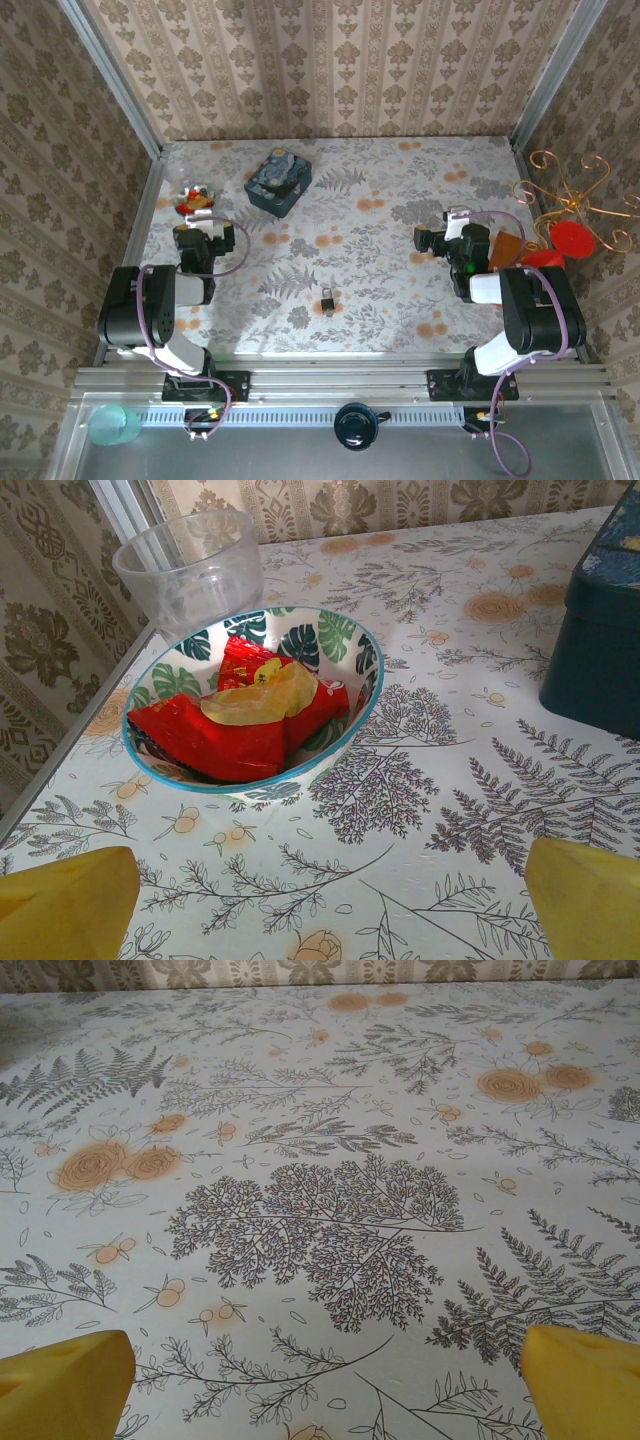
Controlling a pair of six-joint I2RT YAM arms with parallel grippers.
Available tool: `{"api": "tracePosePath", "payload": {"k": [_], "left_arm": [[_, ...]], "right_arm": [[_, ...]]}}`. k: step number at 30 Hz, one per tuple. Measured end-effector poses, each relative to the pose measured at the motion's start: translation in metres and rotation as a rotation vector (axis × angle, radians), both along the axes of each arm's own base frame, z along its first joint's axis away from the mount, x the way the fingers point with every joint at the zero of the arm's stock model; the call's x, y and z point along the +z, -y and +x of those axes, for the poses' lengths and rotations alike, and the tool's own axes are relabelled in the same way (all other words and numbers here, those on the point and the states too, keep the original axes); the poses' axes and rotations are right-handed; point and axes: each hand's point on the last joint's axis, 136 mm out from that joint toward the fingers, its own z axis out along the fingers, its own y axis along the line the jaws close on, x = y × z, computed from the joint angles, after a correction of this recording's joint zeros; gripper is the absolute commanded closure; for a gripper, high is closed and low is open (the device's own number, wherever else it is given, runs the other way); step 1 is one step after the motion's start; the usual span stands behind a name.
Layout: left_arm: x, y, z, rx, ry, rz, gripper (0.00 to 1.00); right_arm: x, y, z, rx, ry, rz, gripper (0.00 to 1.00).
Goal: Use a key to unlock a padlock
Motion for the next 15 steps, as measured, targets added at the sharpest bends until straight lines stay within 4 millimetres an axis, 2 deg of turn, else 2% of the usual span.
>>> {"api": "tracePosePath", "payload": {"k": [15], "left_arm": [[-0.0043,-0.0011,-0.0065,0.006,0.000,0.002,0.00]], "right_arm": [[0.0042,0.0067,0.0054,-0.059,0.004,-0.010,0.00]]}}
